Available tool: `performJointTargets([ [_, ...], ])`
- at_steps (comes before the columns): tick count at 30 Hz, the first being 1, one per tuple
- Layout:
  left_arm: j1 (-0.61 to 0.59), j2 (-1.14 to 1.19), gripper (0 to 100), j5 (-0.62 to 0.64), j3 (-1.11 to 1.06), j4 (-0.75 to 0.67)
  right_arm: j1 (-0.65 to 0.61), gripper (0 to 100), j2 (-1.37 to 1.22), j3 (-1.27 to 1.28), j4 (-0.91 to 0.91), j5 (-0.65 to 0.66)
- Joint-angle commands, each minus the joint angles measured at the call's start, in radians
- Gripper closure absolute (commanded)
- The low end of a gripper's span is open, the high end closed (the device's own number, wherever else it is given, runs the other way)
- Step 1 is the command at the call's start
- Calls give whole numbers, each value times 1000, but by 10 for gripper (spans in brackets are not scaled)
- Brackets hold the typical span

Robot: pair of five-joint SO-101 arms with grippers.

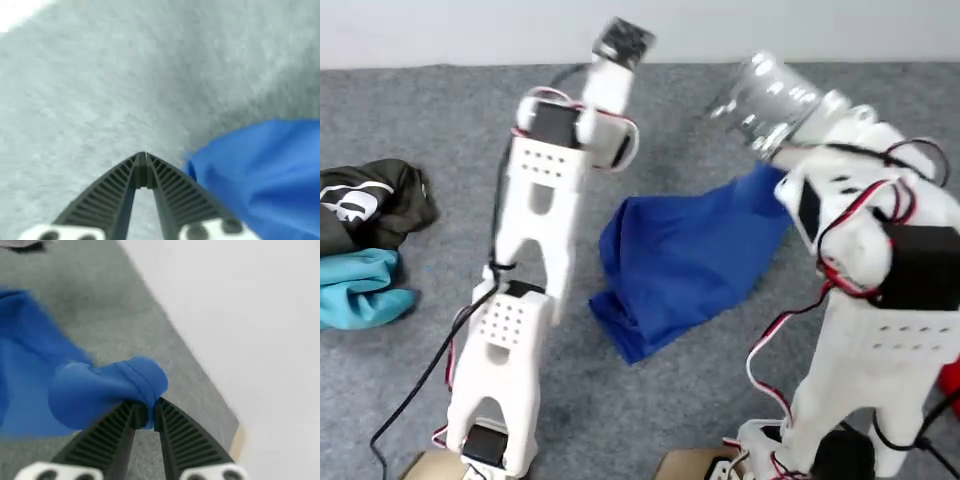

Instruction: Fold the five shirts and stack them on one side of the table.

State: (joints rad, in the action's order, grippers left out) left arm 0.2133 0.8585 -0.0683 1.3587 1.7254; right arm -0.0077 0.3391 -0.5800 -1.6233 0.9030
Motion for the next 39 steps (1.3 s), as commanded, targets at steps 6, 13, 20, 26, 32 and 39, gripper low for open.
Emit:
performJointTargets([
  [6, 21, -201, 966, -25, -243, 28, 41, 989, -4, -5, 18, -87],
  [13, 77, -55, 756, -32, -372, -23, 41, 989, 1, -5, -47, -87],
  [20, 69, 87, 746, -37, -371, -87, 41, 989, 2, -11, -99, -86],
  [26, 68, 153, 749, -38, -366, -109, 42, 989, 2, -11, -116, -86],
  [32, 72, 163, 949, -40, -348, -101, 42, 989, 2, -11, -116, -86],
  [39, 72, 120, 998, -38, -222, 28, 48, 989, 42, -8, -116, -86],
])
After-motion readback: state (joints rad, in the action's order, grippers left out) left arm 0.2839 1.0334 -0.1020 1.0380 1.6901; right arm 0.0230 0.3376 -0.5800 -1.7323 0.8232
